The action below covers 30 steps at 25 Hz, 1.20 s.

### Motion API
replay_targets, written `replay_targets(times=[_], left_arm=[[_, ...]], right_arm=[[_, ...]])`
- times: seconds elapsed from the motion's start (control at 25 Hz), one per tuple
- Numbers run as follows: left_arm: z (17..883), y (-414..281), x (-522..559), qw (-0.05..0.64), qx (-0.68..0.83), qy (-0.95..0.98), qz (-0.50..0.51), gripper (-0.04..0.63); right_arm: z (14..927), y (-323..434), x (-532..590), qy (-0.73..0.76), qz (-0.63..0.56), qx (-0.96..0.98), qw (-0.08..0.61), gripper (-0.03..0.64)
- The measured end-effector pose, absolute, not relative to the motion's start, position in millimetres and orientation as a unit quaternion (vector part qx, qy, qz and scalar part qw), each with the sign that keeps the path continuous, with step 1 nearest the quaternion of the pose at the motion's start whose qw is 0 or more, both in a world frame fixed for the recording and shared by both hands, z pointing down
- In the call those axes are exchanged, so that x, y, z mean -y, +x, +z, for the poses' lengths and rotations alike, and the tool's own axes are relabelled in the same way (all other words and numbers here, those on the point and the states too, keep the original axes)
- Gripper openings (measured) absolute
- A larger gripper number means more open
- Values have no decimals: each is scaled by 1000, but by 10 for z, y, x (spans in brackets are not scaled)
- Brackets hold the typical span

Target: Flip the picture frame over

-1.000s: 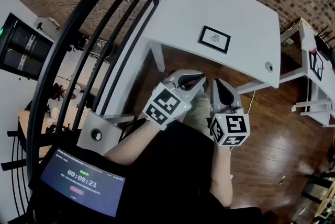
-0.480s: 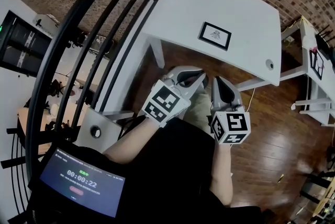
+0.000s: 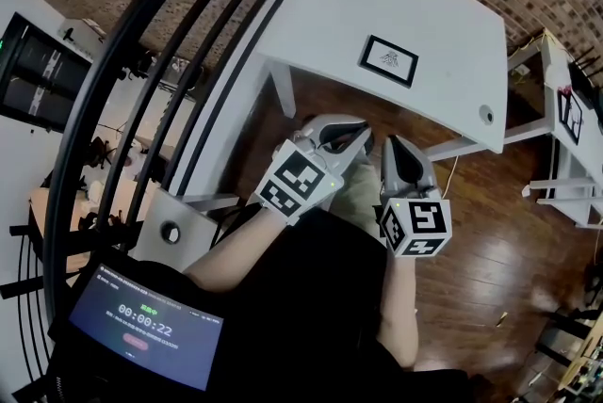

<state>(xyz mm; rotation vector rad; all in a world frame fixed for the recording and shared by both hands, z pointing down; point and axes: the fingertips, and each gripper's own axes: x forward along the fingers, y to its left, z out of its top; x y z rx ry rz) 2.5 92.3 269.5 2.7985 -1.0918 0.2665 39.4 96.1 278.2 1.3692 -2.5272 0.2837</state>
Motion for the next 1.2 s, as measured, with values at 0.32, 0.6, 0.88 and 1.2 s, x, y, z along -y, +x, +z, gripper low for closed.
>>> replay_targets(times=[0.32, 0.6, 0.88, 1.2], left_arm=[[2702, 10, -912, 63, 363, 926, 87, 15], [2718, -2, -919, 65, 362, 926, 88, 15], [2730, -17, -924, 66, 363, 925, 90, 15], [2754, 7, -926, 67, 361, 926, 93, 15]], right_arm=[[2777, 396, -955, 471, 96, 868, 124, -8], [2791, 374, -969, 468, 95, 869, 129, -8], [2795, 365, -974, 466, 94, 870, 131, -8], [2810, 393, -973, 467, 98, 869, 129, -8]])
